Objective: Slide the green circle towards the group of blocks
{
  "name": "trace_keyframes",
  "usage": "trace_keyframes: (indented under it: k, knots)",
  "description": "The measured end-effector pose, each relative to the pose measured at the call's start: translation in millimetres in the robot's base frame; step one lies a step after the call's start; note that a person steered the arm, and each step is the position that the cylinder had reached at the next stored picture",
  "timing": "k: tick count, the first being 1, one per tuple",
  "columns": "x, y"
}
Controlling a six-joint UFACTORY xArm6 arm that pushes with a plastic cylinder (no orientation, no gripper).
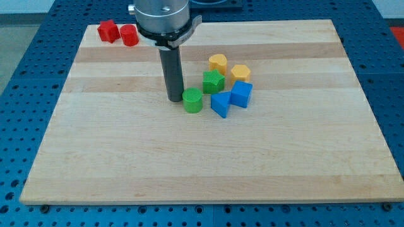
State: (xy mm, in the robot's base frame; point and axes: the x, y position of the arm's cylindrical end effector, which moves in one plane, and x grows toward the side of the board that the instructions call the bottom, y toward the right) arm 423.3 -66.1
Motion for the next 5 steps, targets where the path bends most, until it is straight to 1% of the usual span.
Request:
trace_keyframes:
  k: [5]
  knots:
    - [0.0,12.2]
